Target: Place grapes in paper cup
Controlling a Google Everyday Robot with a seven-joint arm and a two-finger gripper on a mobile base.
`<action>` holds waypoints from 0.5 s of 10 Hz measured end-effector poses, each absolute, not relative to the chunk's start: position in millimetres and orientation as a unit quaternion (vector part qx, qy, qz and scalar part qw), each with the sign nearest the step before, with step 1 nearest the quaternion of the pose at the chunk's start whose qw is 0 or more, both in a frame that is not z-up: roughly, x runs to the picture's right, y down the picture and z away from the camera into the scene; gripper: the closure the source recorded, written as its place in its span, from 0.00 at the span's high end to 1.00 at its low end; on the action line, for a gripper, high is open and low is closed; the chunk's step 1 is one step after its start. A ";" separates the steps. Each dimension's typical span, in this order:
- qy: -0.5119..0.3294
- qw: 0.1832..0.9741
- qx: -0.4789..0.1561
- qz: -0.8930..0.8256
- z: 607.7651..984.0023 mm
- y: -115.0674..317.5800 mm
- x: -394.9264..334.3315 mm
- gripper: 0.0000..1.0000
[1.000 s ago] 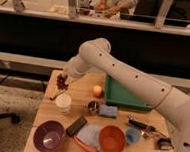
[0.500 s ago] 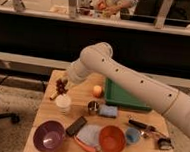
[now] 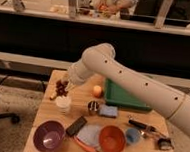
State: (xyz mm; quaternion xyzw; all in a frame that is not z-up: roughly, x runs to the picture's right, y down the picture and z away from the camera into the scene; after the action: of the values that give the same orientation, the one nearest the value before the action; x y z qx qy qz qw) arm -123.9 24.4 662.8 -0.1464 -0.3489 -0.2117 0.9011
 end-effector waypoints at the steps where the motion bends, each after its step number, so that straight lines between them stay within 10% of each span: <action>1: -0.350 0.901 -0.146 -0.211 659.9 24.9 -121.3 0.00; 5: -0.351 0.898 -0.153 -0.215 660.3 38.3 -119.2 0.00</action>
State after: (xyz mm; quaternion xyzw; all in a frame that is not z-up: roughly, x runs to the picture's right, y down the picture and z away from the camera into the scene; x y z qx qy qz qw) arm -119.2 38.3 660.3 -0.1528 -0.3513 -0.2147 0.8984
